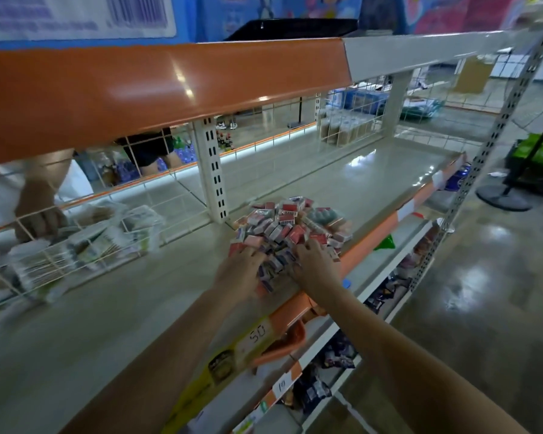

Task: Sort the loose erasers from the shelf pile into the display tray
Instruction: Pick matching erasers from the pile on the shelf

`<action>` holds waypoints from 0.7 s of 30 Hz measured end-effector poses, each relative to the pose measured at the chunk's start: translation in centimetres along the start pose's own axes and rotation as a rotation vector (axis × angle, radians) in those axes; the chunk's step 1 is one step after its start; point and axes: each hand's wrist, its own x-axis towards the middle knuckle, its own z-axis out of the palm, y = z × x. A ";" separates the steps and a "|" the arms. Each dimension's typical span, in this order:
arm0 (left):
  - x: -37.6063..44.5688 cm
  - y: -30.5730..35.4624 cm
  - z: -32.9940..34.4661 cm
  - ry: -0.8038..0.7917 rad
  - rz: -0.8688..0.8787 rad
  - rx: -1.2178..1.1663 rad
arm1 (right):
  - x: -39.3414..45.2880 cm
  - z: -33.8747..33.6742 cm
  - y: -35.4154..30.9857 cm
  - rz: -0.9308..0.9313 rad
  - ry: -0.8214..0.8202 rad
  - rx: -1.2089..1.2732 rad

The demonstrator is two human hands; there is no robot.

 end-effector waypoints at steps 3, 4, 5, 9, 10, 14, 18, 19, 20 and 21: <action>-0.1 0.0 0.2 0.042 0.019 0.027 | 0.0 0.4 0.0 0.019 0.011 0.014; -0.2 0.0 0.2 0.053 0.022 0.030 | 0.0 0.5 0.0 0.015 0.019 0.006; -0.3 0.0 0.3 0.064 0.020 0.030 | 0.0 0.7 0.0 0.012 0.032 -0.002; -0.6 -0.1 0.3 0.067 -0.001 0.028 | -0.2 1.2 -0.1 0.020 0.084 0.000; -0.8 -0.1 0.2 0.062 -0.009 0.023 | -0.4 1.3 -0.1 0.018 0.087 -0.002; -1.2 0.0 0.2 0.075 -0.010 0.008 | -0.7 1.4 -0.2 0.038 0.130 0.054; -1.3 -0.4 0.6 0.079 -0.032 -0.051 | -0.9 1.1 0.0 0.052 0.158 0.188; -1.3 -0.6 0.6 0.074 -0.033 -0.059 | -1.0 1.1 0.2 0.060 0.173 0.233; -1.3 -0.8 0.7 0.067 -0.033 -0.065 | -1.1 1.0 0.4 0.069 0.184 0.278; -1.4 -1.0 0.7 0.058 -0.038 -0.080 | -1.4 0.9 0.6 0.074 0.196 0.311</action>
